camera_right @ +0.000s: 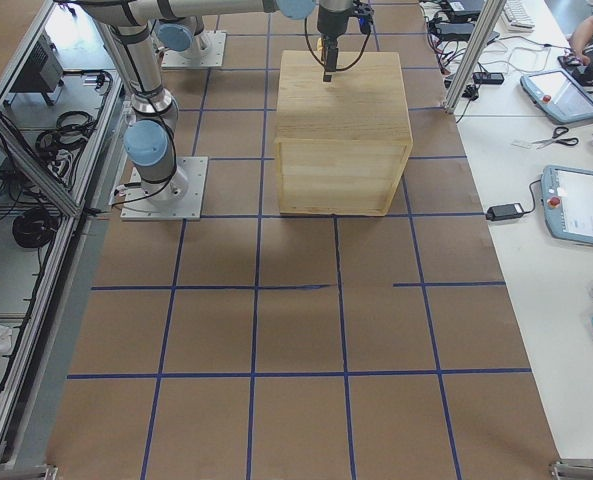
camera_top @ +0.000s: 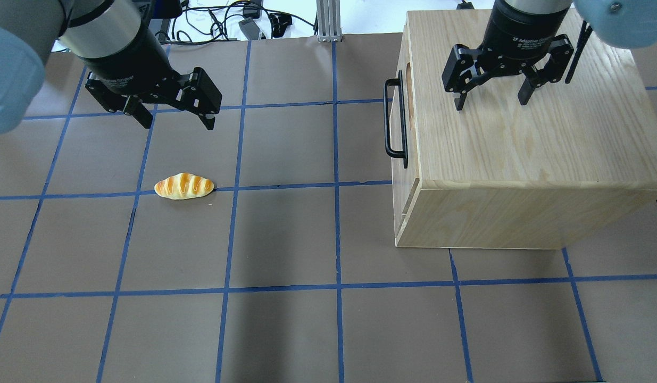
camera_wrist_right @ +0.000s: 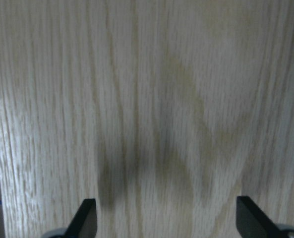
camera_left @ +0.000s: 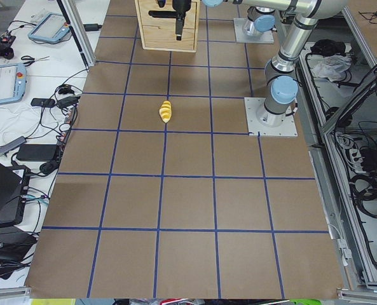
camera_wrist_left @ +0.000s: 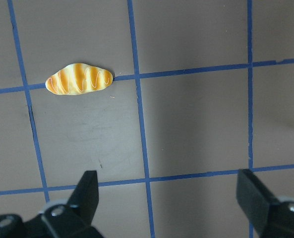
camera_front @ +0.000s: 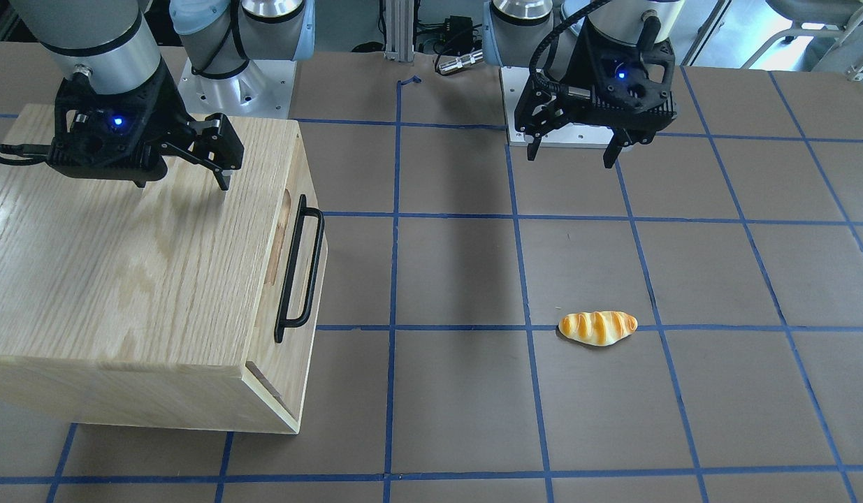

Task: Open upper drawer

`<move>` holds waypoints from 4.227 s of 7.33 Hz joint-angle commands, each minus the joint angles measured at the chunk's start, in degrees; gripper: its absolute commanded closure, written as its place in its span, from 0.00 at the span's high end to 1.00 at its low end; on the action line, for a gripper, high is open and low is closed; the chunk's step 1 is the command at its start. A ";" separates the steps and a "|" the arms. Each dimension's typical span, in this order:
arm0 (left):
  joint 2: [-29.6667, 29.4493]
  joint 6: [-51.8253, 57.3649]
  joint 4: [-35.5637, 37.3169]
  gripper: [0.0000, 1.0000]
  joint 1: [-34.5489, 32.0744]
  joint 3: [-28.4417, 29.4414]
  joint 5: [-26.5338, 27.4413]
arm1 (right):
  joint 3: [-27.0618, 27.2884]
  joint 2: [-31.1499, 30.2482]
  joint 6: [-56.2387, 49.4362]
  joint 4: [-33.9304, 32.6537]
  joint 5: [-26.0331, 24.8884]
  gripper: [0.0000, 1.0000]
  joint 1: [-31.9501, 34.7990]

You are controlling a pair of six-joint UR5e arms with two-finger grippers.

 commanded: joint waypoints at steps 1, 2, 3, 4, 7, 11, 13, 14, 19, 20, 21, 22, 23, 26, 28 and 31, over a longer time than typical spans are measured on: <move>-0.06 0.01 -0.04 1.00 0.09 -0.06 -0.14 | 0.09 0.00 -0.08 0.00 0.00 1.00 -0.01; 0.37 0.01 -0.31 1.00 0.26 -0.06 0.20 | 0.00 0.00 -0.08 0.00 0.00 1.00 0.07; 0.20 0.01 -0.57 1.00 0.70 -0.24 0.38 | 0.00 0.00 0.01 0.00 0.00 1.00 -0.01; 0.55 0.01 -0.83 1.00 0.71 -0.50 0.47 | 0.00 0.00 -0.08 0.00 0.00 1.00 0.07; -1.72 -1.29 0.21 1.00 0.62 0.19 -0.40 | 0.00 0.00 0.01 0.00 0.00 1.00 0.07; -8.66 -12.09 11.69 1.00 -0.35 0.38 -15.29 | 0.00 0.00 -0.08 0.00 0.00 1.00 0.07; -12.44 -23.31 20.21 1.00 -5.42 0.46 -18.51 | 0.09 0.00 0.01 0.00 0.00 1.00 0.07; -14.98 -29.02 23.56 1.00 -7.01 0.47 -22.60 | 0.09 0.00 0.01 0.00 0.00 1.00 0.07; -20.97 -31.10 26.85 1.00 -11.68 0.38 -29.68 | 0.00 0.00 -0.08 0.00 0.00 1.00 -0.01; -21.50 -31.10 27.29 1.00 -11.86 0.38 -29.68 | 0.00 0.00 0.01 0.00 0.00 1.00 0.07; -22.03 -31.19 27.46 1.00 -12.65 0.29 -29.68 | 0.00 0.00 0.01 0.00 0.00 1.00 0.07; -22.21 -31.10 27.47 1.00 -13.26 0.29 -29.33 | 0.00 0.00 0.01 0.00 0.00 1.00 0.07; -22.47 -31.28 27.47 1.00 -13.36 0.29 -29.32 | 0.00 0.00 -0.08 0.00 0.00 1.00 0.07; -22.83 -30.40 28.25 1.00 -13.36 -0.32 -29.15 | 0.00 0.00 0.01 0.00 0.00 1.00 0.07; -23.62 -29.96 28.52 1.00 -13.79 -0.33 -28.80 | 0.00 0.00 0.01 0.00 0.00 1.00 0.07; -23.71 -28.31 28.52 1.00 -14.06 -0.41 -24.61 | 0.00 0.00 -0.08 0.00 0.00 1.00 -0.01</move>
